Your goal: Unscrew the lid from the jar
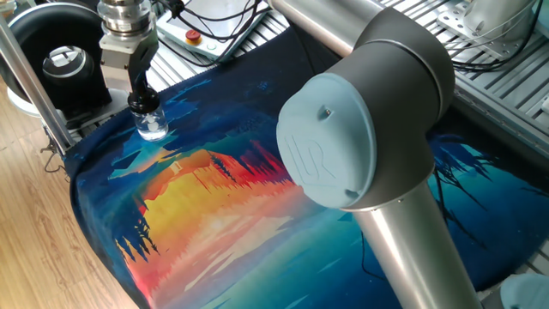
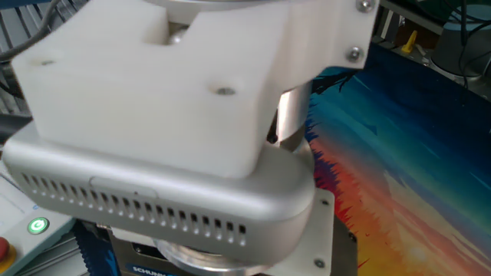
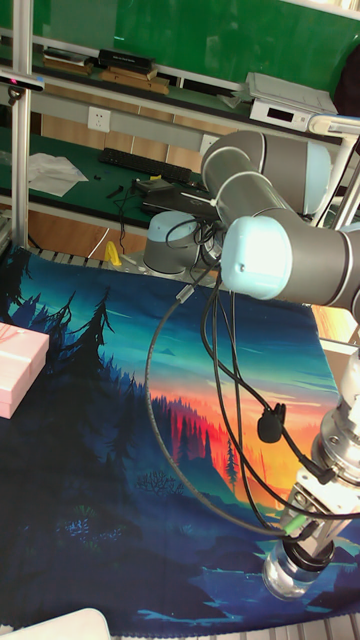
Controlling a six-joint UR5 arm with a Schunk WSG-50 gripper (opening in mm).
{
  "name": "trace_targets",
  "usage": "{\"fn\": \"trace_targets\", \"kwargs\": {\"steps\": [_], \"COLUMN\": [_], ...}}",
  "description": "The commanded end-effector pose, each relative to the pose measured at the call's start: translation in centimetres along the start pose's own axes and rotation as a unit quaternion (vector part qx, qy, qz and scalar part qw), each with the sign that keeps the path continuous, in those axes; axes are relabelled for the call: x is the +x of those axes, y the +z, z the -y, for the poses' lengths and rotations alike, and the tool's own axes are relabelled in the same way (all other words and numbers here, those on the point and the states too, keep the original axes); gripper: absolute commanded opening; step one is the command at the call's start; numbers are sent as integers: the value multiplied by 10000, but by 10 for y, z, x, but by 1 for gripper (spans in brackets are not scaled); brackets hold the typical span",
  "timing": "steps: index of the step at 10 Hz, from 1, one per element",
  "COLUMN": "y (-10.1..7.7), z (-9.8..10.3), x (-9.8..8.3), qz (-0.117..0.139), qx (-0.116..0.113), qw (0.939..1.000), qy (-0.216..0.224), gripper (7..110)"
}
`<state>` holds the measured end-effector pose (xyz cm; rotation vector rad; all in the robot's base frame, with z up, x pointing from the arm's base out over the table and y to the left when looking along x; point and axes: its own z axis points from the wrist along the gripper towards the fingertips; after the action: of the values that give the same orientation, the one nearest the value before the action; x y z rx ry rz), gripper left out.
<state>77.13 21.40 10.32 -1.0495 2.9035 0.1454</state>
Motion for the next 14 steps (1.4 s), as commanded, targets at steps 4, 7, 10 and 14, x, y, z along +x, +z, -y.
{"fn": "trace_targets", "kwargs": {"steps": [4,7,10,14], "y": [-2,-2,-1,-1], "z": [-2,-1,-1,0], "x": [0,1,0,2], "qz": [-70,-93,-87,-131], "qx": [-10,20,25,48], "qw": [9998,9997,9998,9999], "qy": [170,216,200,-38], "gripper": [44,22,22,22]}}
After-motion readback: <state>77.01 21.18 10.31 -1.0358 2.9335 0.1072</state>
